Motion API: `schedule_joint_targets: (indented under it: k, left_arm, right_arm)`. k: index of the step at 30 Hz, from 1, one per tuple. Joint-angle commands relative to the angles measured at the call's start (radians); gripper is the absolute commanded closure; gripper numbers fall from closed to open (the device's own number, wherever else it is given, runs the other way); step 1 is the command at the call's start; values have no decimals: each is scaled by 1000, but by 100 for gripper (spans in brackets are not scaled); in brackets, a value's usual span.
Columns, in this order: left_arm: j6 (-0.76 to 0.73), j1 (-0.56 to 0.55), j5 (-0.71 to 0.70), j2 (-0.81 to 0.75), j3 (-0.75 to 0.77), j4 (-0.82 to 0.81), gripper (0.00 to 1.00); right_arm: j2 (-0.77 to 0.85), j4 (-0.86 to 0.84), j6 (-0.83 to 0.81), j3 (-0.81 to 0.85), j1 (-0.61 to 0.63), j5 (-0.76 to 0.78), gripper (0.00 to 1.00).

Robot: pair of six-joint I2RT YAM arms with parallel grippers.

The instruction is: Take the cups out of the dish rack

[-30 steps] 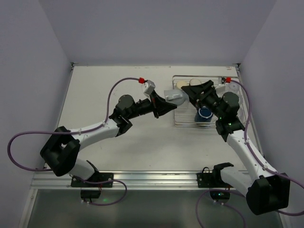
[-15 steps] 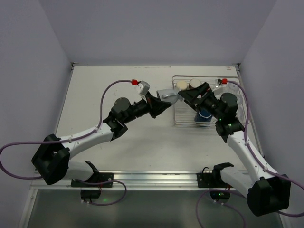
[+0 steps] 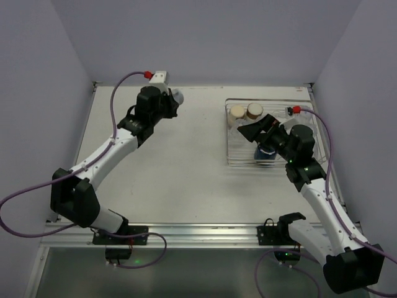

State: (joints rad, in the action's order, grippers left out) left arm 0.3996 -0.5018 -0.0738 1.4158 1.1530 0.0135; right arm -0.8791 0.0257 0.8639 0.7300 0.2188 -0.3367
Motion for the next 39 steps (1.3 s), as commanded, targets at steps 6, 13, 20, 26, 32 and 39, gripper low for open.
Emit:
schedule_joint_targets:
  k: [6, 13, 20, 26, 32, 39]
  left_arm:
    - [-169, 281, -67, 273, 365, 560, 100]
    - [-194, 422, 22, 417, 404, 671, 100]
    - [-214, 476, -24, 442, 366, 666, 100]
    - [-222, 477, -35, 505, 413, 714, 100]
    - [-222, 476, -55, 535, 438, 732, 81]
    - [-209, 476, -54, 503, 445, 724, 50]
  right_arm:
    - [-28, 160, -213, 60, 43, 19, 1]
    - [-35, 203, -278, 69, 143, 119, 1]
    - [-49, 178, -276, 66, 169, 110, 1]
    - [-58, 180, -272, 75, 177, 117, 1]
    - [-57, 200, -279, 86, 180, 137, 1]
    - [-61, 229, -305, 114, 179, 168, 1]
